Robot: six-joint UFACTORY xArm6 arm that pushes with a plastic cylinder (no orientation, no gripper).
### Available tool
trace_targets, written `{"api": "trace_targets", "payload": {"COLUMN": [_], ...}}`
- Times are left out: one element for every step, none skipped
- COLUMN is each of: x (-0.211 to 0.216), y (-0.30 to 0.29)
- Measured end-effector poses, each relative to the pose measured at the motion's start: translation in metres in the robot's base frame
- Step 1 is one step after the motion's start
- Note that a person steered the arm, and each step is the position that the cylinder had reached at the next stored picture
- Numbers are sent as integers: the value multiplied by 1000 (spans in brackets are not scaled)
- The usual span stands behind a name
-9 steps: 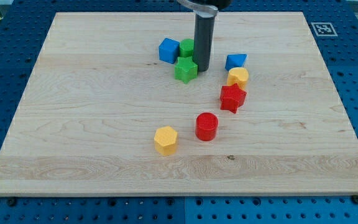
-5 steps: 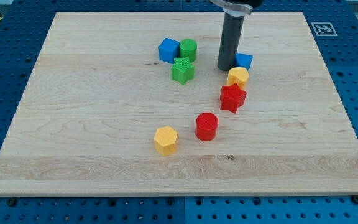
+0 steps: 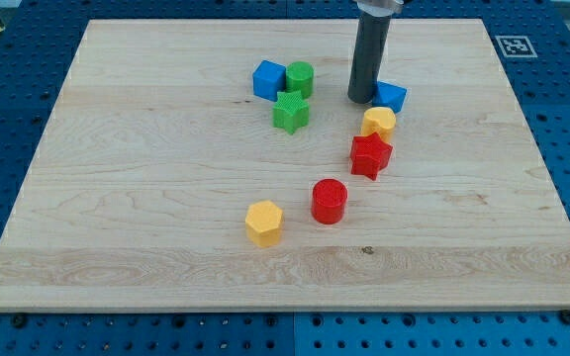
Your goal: Move your arm to the right of the green circle
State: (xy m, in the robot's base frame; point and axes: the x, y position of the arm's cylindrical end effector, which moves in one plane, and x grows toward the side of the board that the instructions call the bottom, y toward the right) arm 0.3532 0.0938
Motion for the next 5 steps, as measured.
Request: {"api": "trace_targets", "payload": {"x": [-2, -4, -7, -10, -16], "y": [0, 0, 0, 0, 0]}}
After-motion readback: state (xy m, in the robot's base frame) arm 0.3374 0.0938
